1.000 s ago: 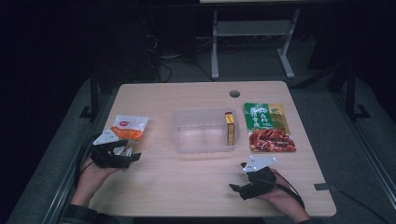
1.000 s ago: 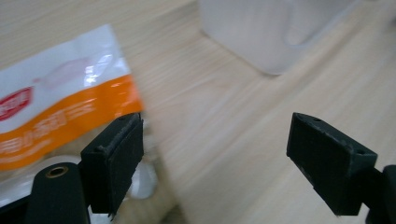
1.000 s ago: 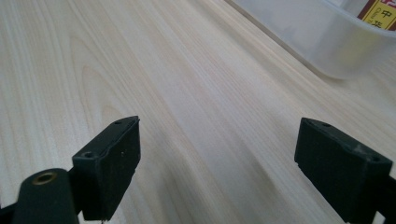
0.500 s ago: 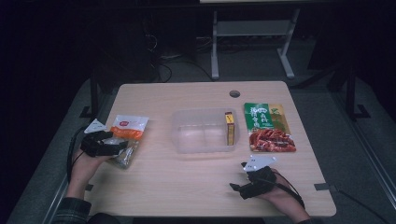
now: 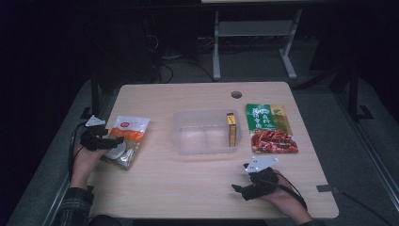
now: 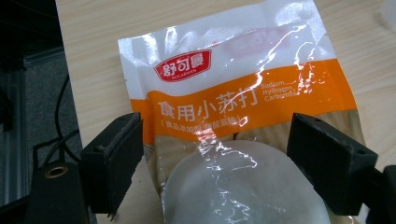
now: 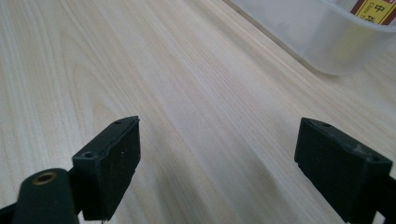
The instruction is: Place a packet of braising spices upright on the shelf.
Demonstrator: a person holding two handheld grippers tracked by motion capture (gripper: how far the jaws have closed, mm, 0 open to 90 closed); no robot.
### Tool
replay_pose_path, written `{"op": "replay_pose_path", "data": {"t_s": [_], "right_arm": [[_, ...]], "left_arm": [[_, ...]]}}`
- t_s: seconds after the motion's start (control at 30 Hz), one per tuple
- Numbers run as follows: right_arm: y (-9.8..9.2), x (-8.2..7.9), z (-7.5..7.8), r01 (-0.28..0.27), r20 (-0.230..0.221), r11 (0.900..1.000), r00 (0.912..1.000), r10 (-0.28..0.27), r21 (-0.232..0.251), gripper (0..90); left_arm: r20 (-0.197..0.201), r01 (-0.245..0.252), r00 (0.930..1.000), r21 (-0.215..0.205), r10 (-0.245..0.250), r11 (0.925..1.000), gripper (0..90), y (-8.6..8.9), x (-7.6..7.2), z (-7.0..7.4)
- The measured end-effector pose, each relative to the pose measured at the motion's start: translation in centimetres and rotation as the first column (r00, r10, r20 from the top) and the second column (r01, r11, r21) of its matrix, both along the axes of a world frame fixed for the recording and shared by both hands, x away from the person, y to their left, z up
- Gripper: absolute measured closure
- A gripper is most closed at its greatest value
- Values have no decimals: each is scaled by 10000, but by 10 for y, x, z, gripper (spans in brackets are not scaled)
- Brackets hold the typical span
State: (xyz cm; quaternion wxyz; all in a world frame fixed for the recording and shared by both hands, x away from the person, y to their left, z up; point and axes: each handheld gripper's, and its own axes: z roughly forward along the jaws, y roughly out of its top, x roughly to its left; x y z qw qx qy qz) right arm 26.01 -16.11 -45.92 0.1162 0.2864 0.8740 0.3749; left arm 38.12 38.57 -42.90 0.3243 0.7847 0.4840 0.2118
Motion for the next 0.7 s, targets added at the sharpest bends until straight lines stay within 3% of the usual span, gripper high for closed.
{"op": "replay_pose_path", "data": {"t_s": [0.13,0.33,0.5,0.7], "right_arm": [[-3,1,2,120,120,9999,9999,-120,39,140],[-15,10,7,843,356,9964,9958,-842,0,141],[-26,28,16,1874,685,9821,9802,-1856,-201,140],[-45,54,18,2971,518,9548,9536,-2967,3,149]], "left_arm": [[27,104,9999,-19,-104,9999,182,-3,-4,1],[3,317,9995,-117,-317,9994,183,-7,-9,3],[29,552,9985,-266,-552,9981,182,-12,-12,6],[35,912,9958,-449,-911,9948,183,-21,-17,9]]}}
